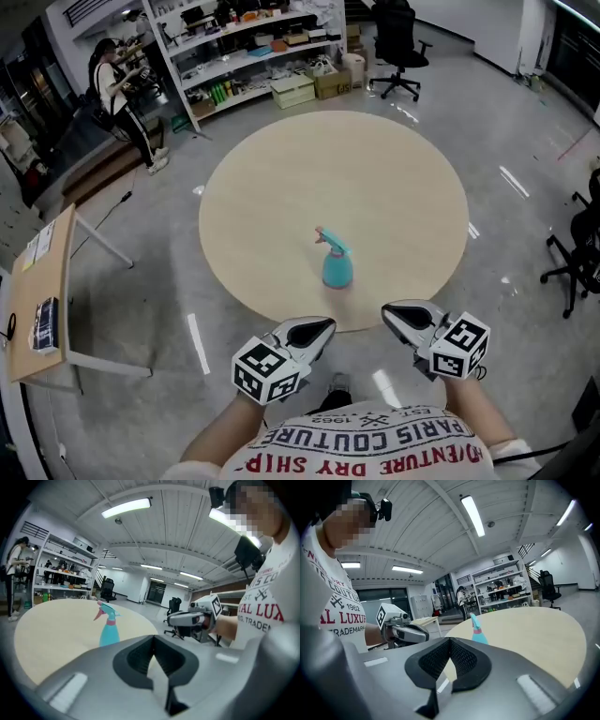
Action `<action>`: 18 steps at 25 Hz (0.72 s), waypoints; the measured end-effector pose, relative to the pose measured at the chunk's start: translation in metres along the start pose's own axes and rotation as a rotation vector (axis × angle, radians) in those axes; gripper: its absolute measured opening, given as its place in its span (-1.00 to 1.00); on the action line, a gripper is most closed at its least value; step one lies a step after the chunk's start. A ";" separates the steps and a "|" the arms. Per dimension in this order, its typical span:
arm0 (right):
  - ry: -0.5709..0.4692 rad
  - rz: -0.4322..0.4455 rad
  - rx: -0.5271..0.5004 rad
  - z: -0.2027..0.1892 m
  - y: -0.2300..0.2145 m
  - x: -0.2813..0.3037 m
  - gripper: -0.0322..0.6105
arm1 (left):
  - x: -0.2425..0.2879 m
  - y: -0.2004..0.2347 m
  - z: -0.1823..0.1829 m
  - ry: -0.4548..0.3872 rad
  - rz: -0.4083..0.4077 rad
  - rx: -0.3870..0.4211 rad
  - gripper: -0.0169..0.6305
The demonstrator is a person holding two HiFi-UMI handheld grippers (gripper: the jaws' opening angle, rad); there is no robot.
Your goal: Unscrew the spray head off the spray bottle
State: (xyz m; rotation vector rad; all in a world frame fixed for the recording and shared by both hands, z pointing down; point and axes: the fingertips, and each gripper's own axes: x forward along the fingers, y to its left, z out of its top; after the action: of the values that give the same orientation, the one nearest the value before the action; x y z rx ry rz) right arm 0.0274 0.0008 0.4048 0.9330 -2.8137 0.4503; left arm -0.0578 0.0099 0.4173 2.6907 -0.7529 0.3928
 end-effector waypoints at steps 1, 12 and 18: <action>-0.002 -0.002 -0.001 0.006 -0.011 0.010 -0.89 | 0.006 0.014 0.005 0.008 -0.005 0.005 -0.94; 0.007 0.041 0.079 0.005 -0.072 0.053 -0.89 | 0.054 0.057 0.009 0.046 -0.081 -0.013 -0.94; 0.002 0.068 0.047 0.017 -0.089 0.053 -0.89 | 0.057 0.085 0.017 -0.024 0.000 0.014 -0.94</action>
State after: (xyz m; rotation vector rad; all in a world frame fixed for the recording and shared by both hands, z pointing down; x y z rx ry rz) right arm 0.0381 -0.1028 0.4217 0.8477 -2.8520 0.5278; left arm -0.0534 -0.0915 0.4407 2.7132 -0.7600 0.3679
